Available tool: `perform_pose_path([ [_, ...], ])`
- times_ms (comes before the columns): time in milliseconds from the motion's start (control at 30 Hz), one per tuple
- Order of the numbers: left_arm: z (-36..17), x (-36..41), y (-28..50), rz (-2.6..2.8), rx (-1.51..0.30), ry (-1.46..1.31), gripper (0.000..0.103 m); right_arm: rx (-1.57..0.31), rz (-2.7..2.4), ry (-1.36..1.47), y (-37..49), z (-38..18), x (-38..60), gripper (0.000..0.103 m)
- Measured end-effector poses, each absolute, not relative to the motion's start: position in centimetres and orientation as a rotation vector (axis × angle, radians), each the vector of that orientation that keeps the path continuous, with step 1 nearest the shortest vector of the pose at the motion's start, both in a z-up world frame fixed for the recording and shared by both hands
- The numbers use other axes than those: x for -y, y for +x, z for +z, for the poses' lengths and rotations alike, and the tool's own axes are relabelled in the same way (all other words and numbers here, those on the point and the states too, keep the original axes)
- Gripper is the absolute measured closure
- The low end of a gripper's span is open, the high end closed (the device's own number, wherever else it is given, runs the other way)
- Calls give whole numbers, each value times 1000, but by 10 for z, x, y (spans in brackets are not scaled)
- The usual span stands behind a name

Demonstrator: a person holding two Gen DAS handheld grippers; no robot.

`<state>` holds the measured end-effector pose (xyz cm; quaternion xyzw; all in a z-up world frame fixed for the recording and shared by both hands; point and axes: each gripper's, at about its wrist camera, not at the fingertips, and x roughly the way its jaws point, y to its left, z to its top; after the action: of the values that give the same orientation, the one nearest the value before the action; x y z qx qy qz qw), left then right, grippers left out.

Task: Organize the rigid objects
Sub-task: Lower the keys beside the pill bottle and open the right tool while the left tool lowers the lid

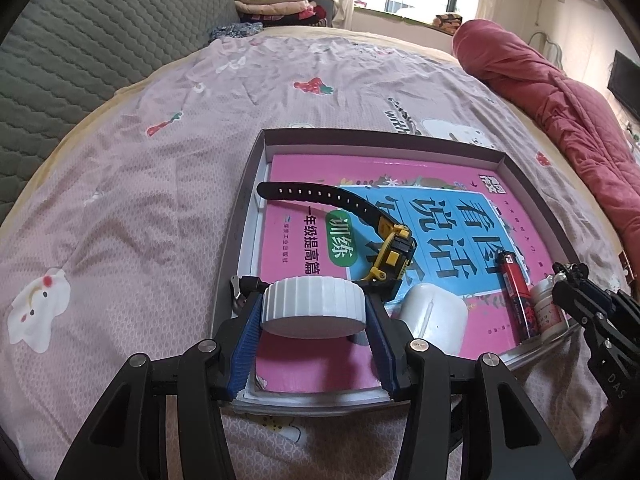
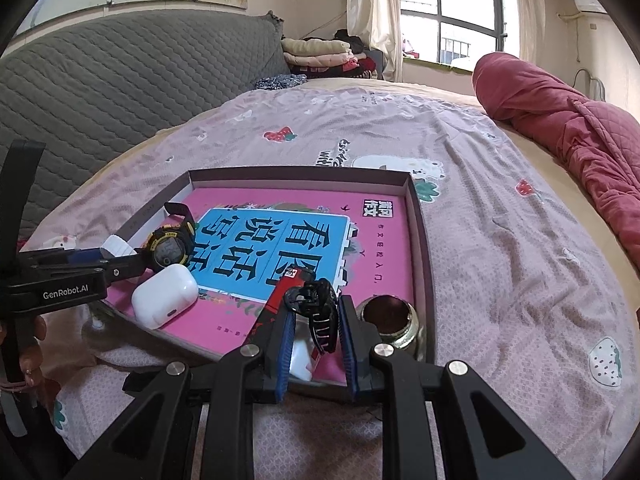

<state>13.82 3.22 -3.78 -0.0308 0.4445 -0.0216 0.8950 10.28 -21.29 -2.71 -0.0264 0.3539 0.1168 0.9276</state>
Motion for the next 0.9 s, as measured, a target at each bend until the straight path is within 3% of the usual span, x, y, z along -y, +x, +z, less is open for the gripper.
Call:
perform_pose_path([
  [900,-40,-36,138,-39,-890,-56,51,-740,243,-10,102,-28,218,81],
])
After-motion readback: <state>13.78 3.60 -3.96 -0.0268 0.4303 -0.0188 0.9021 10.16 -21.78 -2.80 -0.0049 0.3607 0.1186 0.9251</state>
